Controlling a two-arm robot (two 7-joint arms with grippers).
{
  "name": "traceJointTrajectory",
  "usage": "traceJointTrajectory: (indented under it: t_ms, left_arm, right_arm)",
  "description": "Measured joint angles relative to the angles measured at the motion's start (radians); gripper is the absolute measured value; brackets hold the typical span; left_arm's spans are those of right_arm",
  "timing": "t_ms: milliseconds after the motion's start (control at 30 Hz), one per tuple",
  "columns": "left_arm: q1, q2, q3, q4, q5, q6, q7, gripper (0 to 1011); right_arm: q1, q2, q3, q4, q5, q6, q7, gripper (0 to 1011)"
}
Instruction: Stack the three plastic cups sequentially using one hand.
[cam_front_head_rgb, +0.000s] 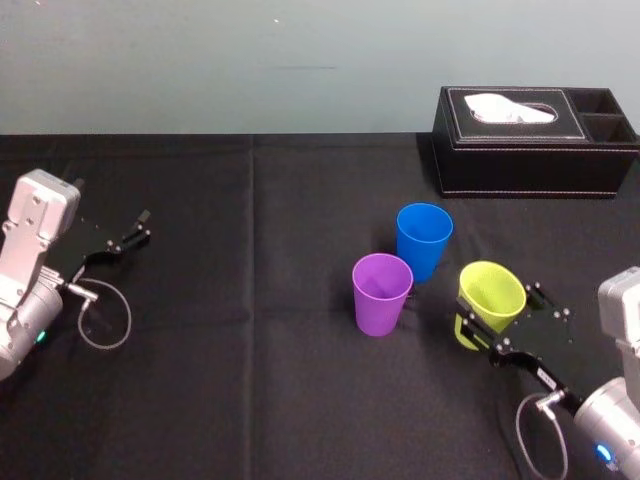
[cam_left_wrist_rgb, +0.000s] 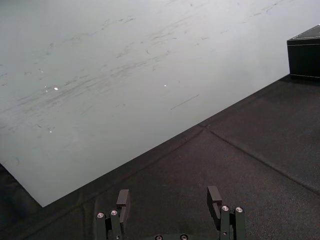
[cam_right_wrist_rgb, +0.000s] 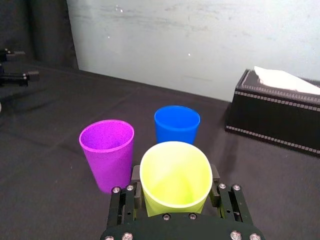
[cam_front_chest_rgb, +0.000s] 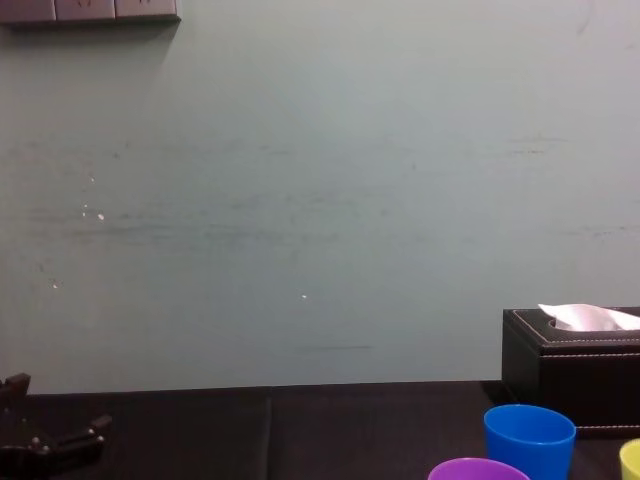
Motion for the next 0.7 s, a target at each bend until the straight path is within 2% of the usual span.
traceJointTrajectory:
  t_ms: [200,333,433,533,633,700]
  left_arm:
    - [0.0,0.0,0.0,0.0,0.0,0.0,0.0,1011]
    - [0.0,0.0,0.0,0.0,0.0,0.0,0.0,1011]
    - [0.0,0.0,0.0,0.0,0.0,0.0,0.0,1011]
    - [0.0,0.0,0.0,0.0,0.0,0.0,0.0,1011]
    - [0.0,0.0,0.0,0.0,0.0,0.0,0.0,1011]
    - [0.0,0.0,0.0,0.0,0.0,0.0,0.0,1011]
  right_arm:
    - [0.027,0.0,0.018,-0.024,0.002,0.044,0.022,738]
    - [0.062,0.007,0.029,-0.039,0.013,0.101,0.046,738]
    - [0.112,0.014,0.037,-0.046,0.034,0.17,0.071,738]
    - [0.147,0.017,0.036,-0.047,0.049,0.207,0.085,738]
    - [0.206,0.02,0.023,-0.037,0.067,0.256,0.099,738]
    - [0.229,0.02,0.016,-0.03,0.07,0.269,0.101,738]
